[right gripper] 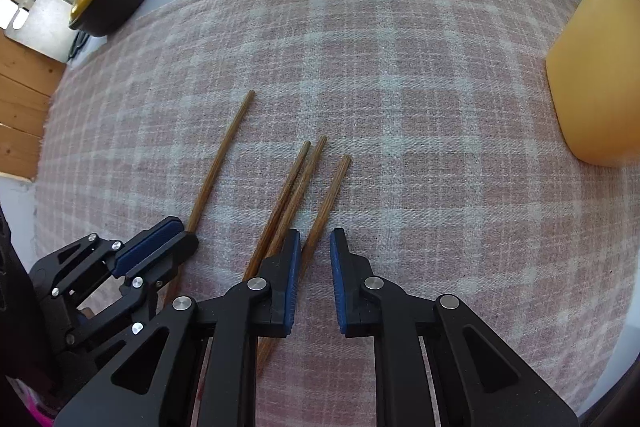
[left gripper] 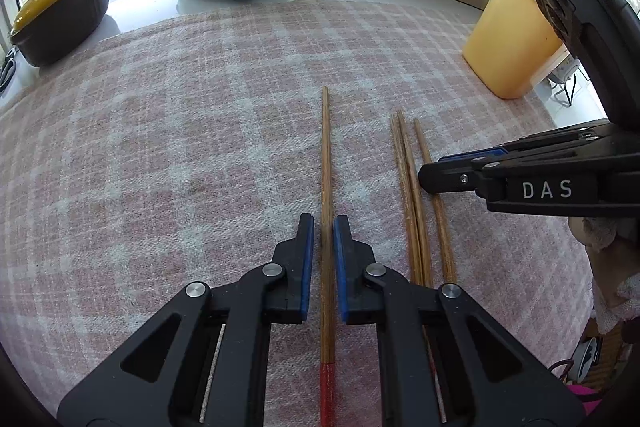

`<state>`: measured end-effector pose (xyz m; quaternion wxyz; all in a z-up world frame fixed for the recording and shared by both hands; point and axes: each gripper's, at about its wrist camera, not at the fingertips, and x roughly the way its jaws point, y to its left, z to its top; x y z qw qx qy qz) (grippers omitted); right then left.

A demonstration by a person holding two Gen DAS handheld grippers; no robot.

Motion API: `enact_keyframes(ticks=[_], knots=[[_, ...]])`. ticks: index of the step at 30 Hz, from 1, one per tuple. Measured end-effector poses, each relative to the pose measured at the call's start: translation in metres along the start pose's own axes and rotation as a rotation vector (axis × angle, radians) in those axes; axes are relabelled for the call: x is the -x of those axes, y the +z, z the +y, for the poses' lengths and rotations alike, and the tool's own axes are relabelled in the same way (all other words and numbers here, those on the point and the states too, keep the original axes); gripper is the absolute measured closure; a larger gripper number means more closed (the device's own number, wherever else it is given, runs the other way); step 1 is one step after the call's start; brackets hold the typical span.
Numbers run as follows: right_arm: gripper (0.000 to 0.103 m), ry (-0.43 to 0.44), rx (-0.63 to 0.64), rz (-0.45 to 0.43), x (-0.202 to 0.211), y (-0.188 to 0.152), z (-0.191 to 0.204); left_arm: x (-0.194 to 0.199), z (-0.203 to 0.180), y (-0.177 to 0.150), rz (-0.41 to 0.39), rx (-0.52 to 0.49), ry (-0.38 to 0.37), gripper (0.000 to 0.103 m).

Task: Organize utensils
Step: 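Close the right tool on one chopstick while the left tool grasps another chopstick, then lift both chopsticks and carry them toward the yellow container with both tools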

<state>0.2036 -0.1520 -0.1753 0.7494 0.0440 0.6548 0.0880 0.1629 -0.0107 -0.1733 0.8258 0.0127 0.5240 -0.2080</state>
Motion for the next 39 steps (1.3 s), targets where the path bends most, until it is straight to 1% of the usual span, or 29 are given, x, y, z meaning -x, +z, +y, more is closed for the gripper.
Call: enact_keyframes(ticks=[3,4,8,10,11,14,15,16,17,19,24,30,35,39], knots=[[0.090,-0.021,0.025,-0.006,-0.002,0.002,0.009,-0.001,0.001,0.001,0.000,0.000,0.003,0.094],[0.093,-0.039,0.045,-0.006,-0.003,0.001,0.013,-0.001,0.001,0.002,0.000,0.002,0.004,0.094],[0.096,-0.054,0.076,0.003,-0.003,0.001,0.013,-0.003,0.001,0.006,0.009,0.003,0.001,0.093],[0.098,-0.080,0.082,-0.008,-0.001,0.000,0.008,-0.006,-0.001,0.011,0.011,0.001,0.006,0.087],[0.098,-0.086,0.082,-0.014,-0.001,0.001,0.006,-0.007,-0.003,0.014,0.014,-0.005,0.014,0.086],[0.098,-0.050,0.070,0.002,-0.003,0.001,-0.004,-0.013,-0.012,0.020,0.009,-0.051,0.059,0.086],[0.098,-0.052,0.072,0.002,-0.003,0.001,-0.004,-0.014,-0.013,0.022,0.006,-0.062,0.066,0.088],[0.098,-0.056,0.082,-0.002,-0.004,0.000,-0.003,-0.015,-0.012,0.023,0.006,-0.054,0.067,0.097],[0.098,-0.059,0.093,-0.007,-0.003,-0.001,-0.003,-0.015,-0.009,0.025,0.011,-0.032,0.050,0.099],[0.099,-0.045,0.101,-0.017,-0.002,-0.004,-0.004,-0.014,0.000,0.026,0.013,0.028,0.005,0.099],[0.099,0.006,0.114,-0.070,0.018,-0.020,-0.010,0.009,0.008,0.022,-0.048,0.114,-0.031,0.099],[0.099,0.059,0.179,-0.145,0.048,-0.026,-0.016,0.042,0.003,0.017,-0.129,0.173,-0.027,0.099],[0.099,0.065,0.224,-0.202,0.068,-0.038,-0.023,0.061,-0.006,0.012,-0.164,0.181,-0.006,0.099],[0.099,0.072,0.236,-0.255,0.085,-0.045,-0.025,0.076,-0.015,0.010,-0.190,0.176,0.000,0.099]])
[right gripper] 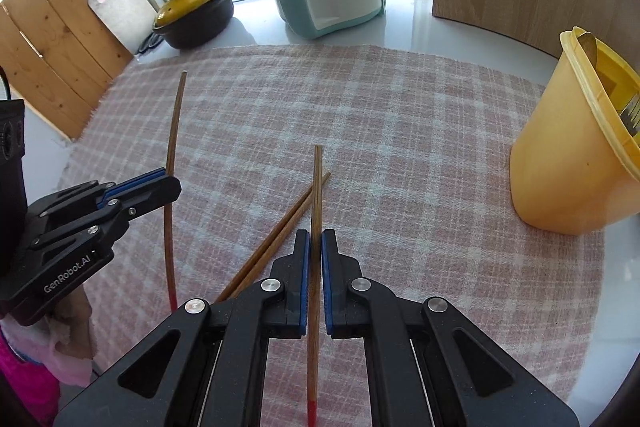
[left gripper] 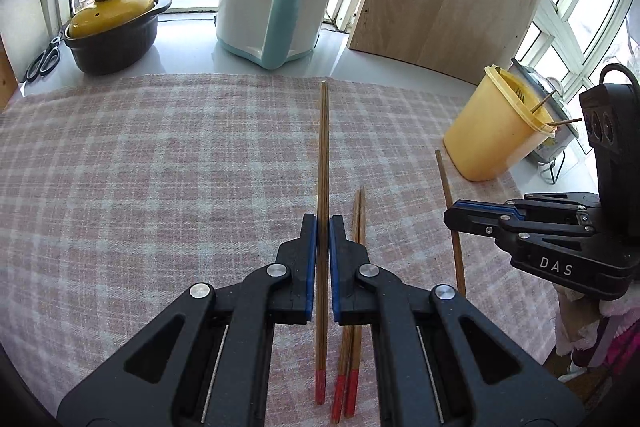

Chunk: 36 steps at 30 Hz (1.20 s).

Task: Organize utensils
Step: 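Lift both chopsticks and carry them toward the yellow container with both tools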

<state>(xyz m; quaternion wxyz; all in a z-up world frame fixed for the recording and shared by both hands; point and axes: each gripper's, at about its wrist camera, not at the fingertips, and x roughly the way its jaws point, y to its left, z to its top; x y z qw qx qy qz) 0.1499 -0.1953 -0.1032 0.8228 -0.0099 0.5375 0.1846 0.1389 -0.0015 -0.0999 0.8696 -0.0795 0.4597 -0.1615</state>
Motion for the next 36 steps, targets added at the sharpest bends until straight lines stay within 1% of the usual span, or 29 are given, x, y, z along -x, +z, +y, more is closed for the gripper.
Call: enact_keyframes(ticks=[2,10,19,36], knots=[[0.099,-0.004,0.005,-0.027,0.008,-0.001,0.005,0.007,-0.007,0.001,-0.013,-0.009,-0.003,0.099],[0.099,-0.013,0.017,-0.123,0.036,0.000,-0.003,0.033,-0.034,0.005,-0.072,-0.052,-0.018,0.099],[0.099,-0.037,0.027,-0.200,0.066,-0.003,-0.014,0.043,-0.064,0.016,-0.109,-0.083,-0.043,0.099],[0.099,-0.090,0.004,-0.341,0.130,0.003,-0.058,0.045,-0.115,0.053,-0.193,-0.123,-0.112,0.099]])
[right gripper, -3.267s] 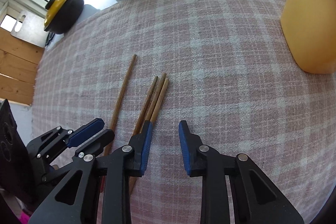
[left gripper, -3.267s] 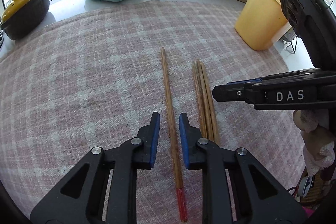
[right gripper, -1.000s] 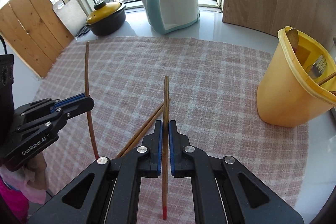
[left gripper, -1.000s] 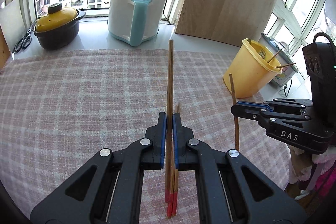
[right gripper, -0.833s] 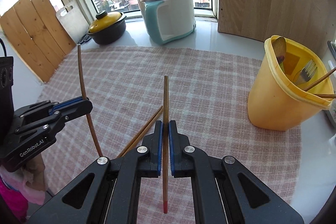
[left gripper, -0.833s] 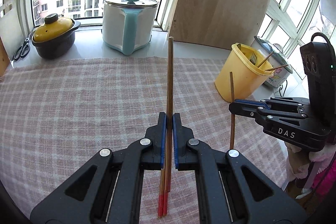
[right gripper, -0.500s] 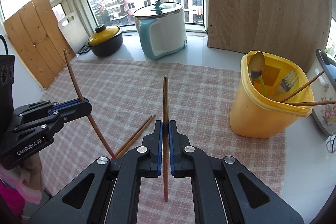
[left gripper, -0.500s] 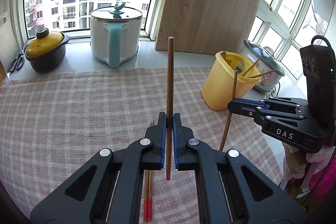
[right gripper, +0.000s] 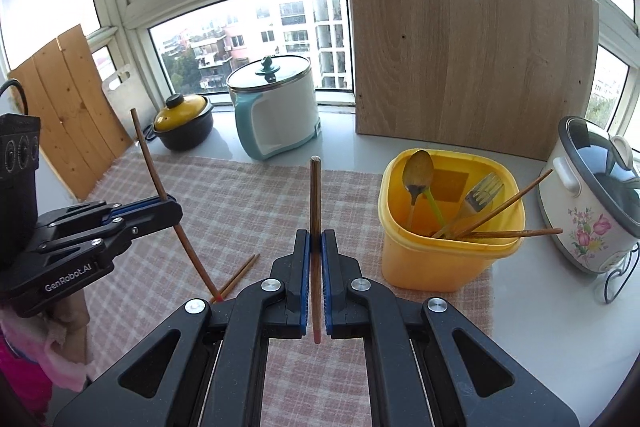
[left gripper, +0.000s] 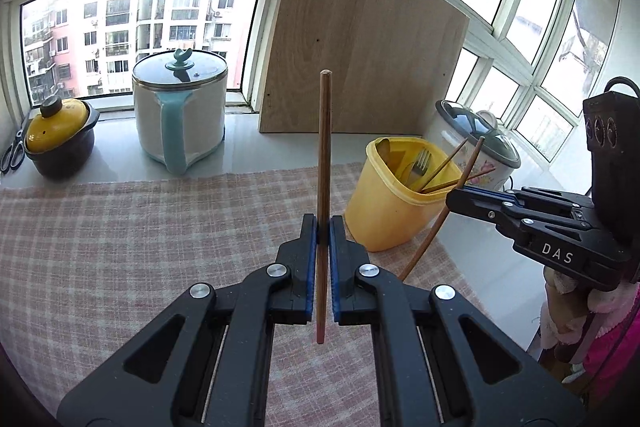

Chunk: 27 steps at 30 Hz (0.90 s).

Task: Organize utensils
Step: 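Lift both chopsticks and carry them toward the yellow container with both tools, then lower the chopsticks into the yellow container with both tools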

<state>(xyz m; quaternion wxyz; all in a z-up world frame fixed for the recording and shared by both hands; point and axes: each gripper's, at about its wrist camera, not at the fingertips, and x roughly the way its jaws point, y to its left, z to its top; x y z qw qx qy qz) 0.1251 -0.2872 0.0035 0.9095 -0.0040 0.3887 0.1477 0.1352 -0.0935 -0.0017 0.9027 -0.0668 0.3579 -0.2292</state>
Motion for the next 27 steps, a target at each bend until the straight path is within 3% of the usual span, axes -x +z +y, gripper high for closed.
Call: enact_keyframes(ticks=[27], knots=[[0.099,-0.116,-0.016,-0.203,0.071,0.065,-0.062,-0.018,-0.071,0.088,-0.141,-0.079,-0.092,0.099]])
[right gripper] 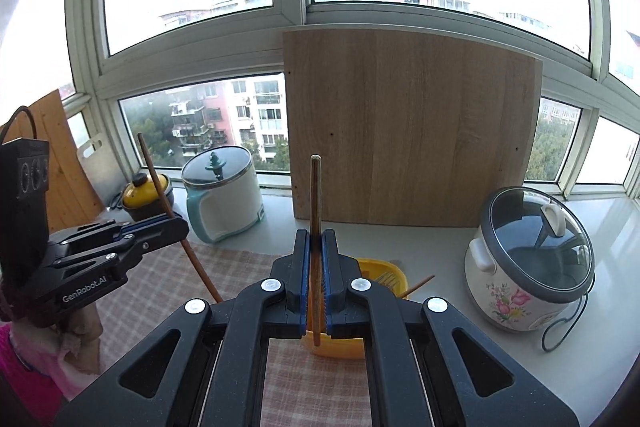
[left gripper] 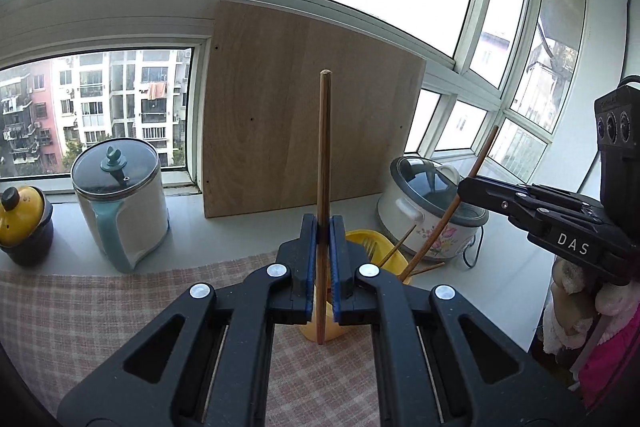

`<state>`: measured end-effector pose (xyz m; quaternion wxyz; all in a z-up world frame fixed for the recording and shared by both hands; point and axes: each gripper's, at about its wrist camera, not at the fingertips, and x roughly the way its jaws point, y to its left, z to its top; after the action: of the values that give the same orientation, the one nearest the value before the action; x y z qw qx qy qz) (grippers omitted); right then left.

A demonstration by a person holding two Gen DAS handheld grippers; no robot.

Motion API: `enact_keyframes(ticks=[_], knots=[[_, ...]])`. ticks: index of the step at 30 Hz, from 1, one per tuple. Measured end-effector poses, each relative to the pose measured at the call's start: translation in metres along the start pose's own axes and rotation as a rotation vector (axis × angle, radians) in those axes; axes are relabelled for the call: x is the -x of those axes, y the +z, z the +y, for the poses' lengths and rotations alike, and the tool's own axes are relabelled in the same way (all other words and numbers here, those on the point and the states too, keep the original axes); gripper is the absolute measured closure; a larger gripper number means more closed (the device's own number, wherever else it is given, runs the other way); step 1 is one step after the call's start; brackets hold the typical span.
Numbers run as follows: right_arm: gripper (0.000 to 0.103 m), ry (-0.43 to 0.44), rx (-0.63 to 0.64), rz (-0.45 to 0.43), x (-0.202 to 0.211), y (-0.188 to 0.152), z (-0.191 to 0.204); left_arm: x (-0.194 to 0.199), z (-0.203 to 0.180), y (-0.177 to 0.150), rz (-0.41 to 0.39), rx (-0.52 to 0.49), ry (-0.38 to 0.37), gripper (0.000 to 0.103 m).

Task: Organize utensils
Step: 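Lower the chopsticks into the yellow container with both tools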

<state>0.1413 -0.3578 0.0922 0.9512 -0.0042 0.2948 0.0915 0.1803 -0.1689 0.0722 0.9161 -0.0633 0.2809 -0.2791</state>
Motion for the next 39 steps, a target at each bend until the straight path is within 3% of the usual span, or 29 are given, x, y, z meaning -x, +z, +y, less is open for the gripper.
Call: enact_keyframes(ticks=[9,22,39], knots=[[0.099,-0.034,-0.010,-0.033,-0.005,0.014,-0.018,-0.031,-0.021,0.016,-0.010,-0.024,0.011,0.099],[0.099,-0.062,-0.043,0.050,-0.041,-0.007,-0.041,-0.075,-0.019,0.003,0.066,-0.018,0.005,0.099],[0.099,-0.065,-0.076,0.123,-0.056,-0.028,-0.045,-0.078,-0.023,-0.014,0.118,-0.040,-0.014,0.099]])
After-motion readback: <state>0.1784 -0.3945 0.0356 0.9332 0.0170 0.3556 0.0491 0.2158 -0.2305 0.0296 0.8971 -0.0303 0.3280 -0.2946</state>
